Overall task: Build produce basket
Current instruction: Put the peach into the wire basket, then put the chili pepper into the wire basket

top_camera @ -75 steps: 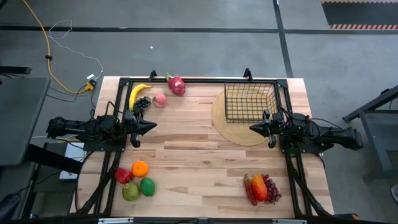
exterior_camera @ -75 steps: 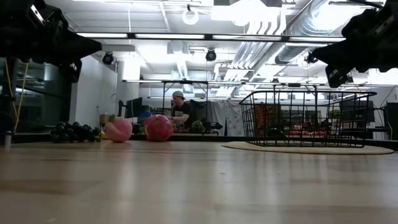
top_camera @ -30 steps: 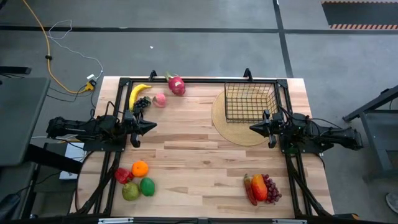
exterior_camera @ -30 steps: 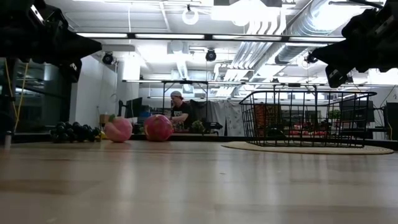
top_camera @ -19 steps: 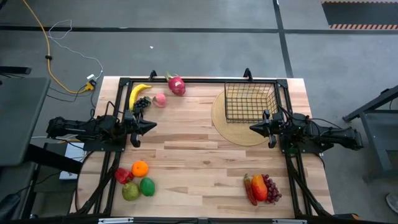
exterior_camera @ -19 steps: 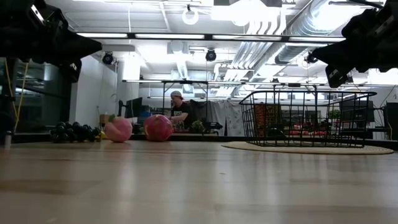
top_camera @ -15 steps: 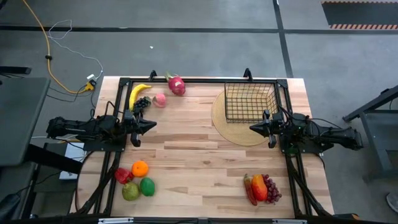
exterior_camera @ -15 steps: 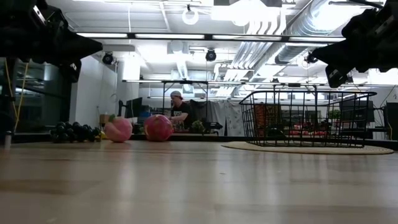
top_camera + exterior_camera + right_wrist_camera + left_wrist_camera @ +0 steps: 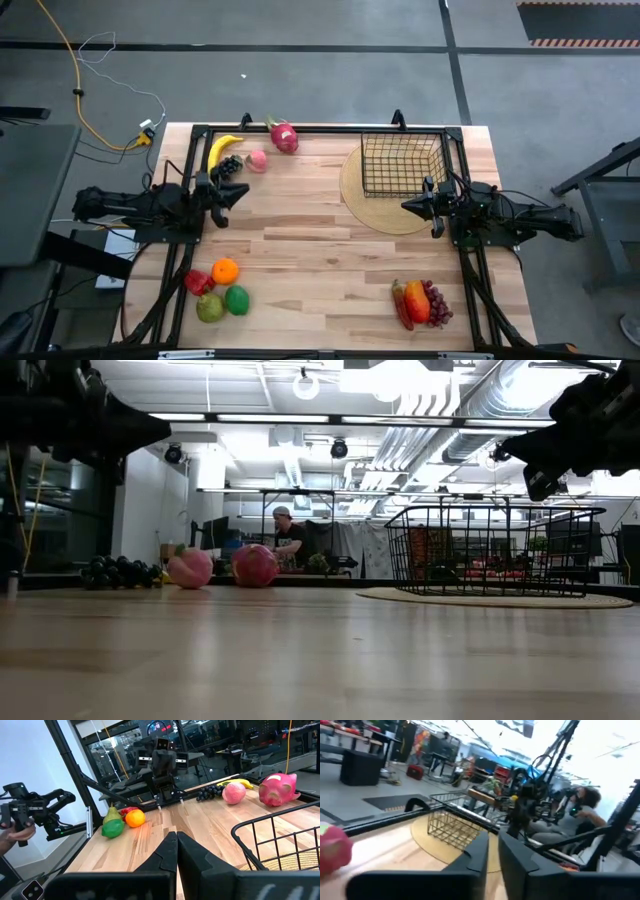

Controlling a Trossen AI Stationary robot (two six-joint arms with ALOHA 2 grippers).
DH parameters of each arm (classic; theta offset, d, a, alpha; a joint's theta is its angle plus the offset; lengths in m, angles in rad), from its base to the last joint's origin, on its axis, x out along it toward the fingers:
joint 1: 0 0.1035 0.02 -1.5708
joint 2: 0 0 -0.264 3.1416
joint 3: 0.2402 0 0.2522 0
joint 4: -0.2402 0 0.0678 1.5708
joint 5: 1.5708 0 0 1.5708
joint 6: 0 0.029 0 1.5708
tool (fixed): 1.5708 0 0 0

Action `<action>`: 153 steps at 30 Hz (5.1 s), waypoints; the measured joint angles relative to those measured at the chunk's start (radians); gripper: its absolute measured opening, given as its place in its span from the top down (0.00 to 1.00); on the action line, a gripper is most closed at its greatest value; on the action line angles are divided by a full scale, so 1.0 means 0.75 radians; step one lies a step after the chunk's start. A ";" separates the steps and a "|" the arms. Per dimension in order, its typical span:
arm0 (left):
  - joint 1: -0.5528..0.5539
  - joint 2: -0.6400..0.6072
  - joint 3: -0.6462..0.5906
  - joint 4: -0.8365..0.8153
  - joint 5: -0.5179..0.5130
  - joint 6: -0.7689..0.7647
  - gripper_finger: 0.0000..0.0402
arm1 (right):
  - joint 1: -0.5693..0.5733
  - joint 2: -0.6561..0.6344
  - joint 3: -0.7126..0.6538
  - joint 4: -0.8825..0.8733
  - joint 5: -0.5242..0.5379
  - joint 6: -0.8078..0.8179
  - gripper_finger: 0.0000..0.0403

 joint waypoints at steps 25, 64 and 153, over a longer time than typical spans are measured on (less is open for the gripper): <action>0.742 1.343 1.015 -1.101 -0.114 0.113 0.11 | 0.000 0.000 0.000 0.000 0.000 0.000 1.00; 1.171 1.910 1.028 -0.945 0.377 0.109 0.12 | 0.000 0.000 0.000 0.000 0.000 0.000 1.00; 0.461 2.400 1.940 -0.189 0.650 0.330 0.17 | 0.000 0.000 0.000 0.000 0.000 0.000 1.00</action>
